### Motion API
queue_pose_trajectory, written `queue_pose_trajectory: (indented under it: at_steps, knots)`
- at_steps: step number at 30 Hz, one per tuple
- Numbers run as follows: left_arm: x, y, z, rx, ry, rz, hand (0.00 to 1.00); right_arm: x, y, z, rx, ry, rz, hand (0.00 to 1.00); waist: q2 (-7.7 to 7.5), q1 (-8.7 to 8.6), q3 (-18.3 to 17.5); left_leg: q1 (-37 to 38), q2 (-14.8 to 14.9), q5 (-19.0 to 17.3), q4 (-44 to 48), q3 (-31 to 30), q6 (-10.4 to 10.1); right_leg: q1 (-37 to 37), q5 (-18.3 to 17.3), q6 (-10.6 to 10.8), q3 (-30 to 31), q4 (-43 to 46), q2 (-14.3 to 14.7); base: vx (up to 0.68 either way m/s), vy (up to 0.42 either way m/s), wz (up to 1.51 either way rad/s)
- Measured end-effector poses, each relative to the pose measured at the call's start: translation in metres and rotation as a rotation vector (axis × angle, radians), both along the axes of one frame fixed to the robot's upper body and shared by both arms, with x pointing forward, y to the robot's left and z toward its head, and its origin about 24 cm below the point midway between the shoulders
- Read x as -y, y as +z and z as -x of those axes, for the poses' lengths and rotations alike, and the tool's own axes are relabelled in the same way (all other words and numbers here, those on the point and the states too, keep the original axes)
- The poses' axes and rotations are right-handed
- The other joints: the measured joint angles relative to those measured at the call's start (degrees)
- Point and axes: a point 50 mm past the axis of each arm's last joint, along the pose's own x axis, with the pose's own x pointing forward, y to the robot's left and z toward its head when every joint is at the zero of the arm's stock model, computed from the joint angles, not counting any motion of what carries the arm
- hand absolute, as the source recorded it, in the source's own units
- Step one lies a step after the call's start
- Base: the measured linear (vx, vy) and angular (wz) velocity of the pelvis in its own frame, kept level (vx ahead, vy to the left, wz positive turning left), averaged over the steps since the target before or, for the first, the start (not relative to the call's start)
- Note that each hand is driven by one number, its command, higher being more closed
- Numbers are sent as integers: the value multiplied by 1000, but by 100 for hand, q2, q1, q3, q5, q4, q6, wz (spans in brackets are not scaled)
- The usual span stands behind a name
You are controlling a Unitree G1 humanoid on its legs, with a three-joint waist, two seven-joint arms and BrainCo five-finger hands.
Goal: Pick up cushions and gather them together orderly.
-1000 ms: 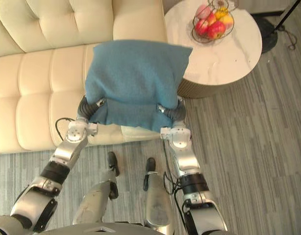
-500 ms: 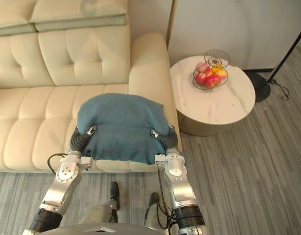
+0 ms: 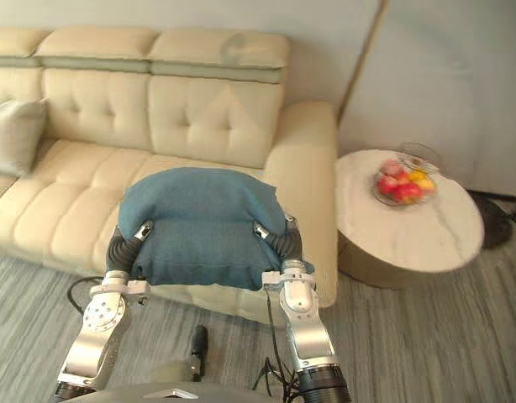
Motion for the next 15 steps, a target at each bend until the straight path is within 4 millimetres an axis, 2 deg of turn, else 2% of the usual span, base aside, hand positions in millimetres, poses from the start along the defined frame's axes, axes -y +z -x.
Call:
queue_pose_trajectory:
  at_steps: [1,2,3,4,6,7,8,9,10,11,12,13,14,15]
  knots:
    - [-1,0,0,3,3,-1,100,0,2,-2,10,2,5,100,-73,58,38,-165,10,-109,346,290,240,-9,11,0,-119,8,-175,-123,67,126]
    - [-1,0,0,1,7,8,100,2,4,-3,14,3,14,100,-96,68,38,-322,111,-174,773,596,329,31,16,9,-299,28,-363,-72,71,79]
    - [-1,0,0,1,10,10,100,2,4,-3,16,4,19,100,-96,63,37,-342,202,-188,936,729,313,60,24,23,-379,40,-437,-68,171,93]
    - [0,1,0,7,20,16,100,3,6,-5,23,7,27,100,-84,39,24,-332,532,-262,1213,1085,239,136,95,143,-562,41,-580,-34,281,73]
    - [2,1,0,15,27,35,100,4,11,-9,43,10,37,100,66,36,-74,-180,971,-334,1188,1467,127,131,227,361,-644,16,-685,15,339,49]
    - [3,1,0,15,26,42,100,4,12,-9,46,7,38,100,116,14,-109,-81,1088,-187,1089,1606,-74,166,294,474,-654,6,-709,91,340,44]
    - [3,3,-2,21,21,42,100,4,11,-10,42,-2,31,100,37,-58,-106,-55,892,97,1101,1685,-51,258,414,579,-688,-50,-909,120,413,52]
    - [0,3,-2,24,18,23,100,0,9,-10,37,2,15,100,-201,-92,-118,-112,663,-4,1202,1694,98,337,615,583,-532,-274,-1068,96,346,51]
    - [-3,4,-2,27,17,8,100,-3,10,-10,39,5,3,100,-316,-87,-114,-194,588,-127,1383,1699,164,383,694,600,-485,-389,-1131,71,348,23]
    - [-7,3,-2,27,20,-7,100,-7,10,-11,41,11,-14,100,-452,-27,-118,-391,537,-475,1893,1715,269,427,785,641,-416,-477,-1234,45,331,4]
    - [-8,3,-2,24,24,-2,100,-8,9,-11,36,17,-19,100,-471,46,-108,-581,531,-896,2482,1724,375,434,822,696,-372,-338,-1391,27,335,-6]
    - [-8,2,-1,22,24,-1,100,-8,8,-12,29,17,-18,100,-465,65,-105,-604,519,-1061,2617,1748,397,390,822,696,-310,-213,-1457,6,453,-23]
    - [-8,1,-1,16,24,-2,100,-9,1,-12,1,20,-18,100,-461,99,-102,-591,421,-1315,2754,1896,558,41,946,512,-29,415,-1773,-5,407,-28]
    - [-8,1,-1,17,23,-3,100,-9,-2,-12,-12,20,-18,100,-445,95,-94,-579,371,-1357,2727,1961,625,-260,1099,195,139,783,-1907,-6,478,-36]
